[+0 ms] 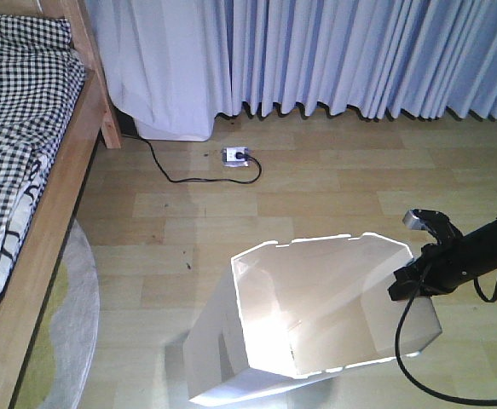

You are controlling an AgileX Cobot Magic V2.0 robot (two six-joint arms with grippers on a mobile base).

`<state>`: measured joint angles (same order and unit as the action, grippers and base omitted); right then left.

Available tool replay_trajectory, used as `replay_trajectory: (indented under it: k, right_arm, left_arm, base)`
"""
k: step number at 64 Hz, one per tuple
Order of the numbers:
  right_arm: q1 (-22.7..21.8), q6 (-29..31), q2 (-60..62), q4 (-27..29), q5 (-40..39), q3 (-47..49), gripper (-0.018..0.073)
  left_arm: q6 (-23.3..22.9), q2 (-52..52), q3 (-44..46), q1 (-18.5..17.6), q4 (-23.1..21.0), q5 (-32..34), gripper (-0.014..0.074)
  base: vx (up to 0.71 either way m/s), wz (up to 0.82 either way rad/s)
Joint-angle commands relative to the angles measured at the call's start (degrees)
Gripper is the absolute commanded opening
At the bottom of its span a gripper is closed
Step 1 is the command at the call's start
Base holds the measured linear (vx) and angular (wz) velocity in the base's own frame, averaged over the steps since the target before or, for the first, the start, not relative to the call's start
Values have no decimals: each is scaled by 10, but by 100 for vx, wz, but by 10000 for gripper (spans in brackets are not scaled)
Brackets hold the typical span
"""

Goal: Move trash bin to bedside with robot
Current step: 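Drive forward toward the bed head, holding the bin with the right gripper, then drive up to the curtain beside the bed head with the bin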

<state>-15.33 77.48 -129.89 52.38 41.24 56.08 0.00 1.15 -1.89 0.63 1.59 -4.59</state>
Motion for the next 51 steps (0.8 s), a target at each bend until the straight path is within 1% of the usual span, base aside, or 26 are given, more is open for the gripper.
replay_trajectory:
  k: [1, 51]
  right_arm:
    - [-2, -1, 40, 48, 123, 7, -3]
    - [-2, -1, 40, 48, 123, 7, -3]
  left_arm:
    - [-8, 4, -7, -4, -5, 42, -6]
    - [-8, 4, -7, -4, -5, 42, -6]
  base:
    - [23, 7]
    - [21, 7]
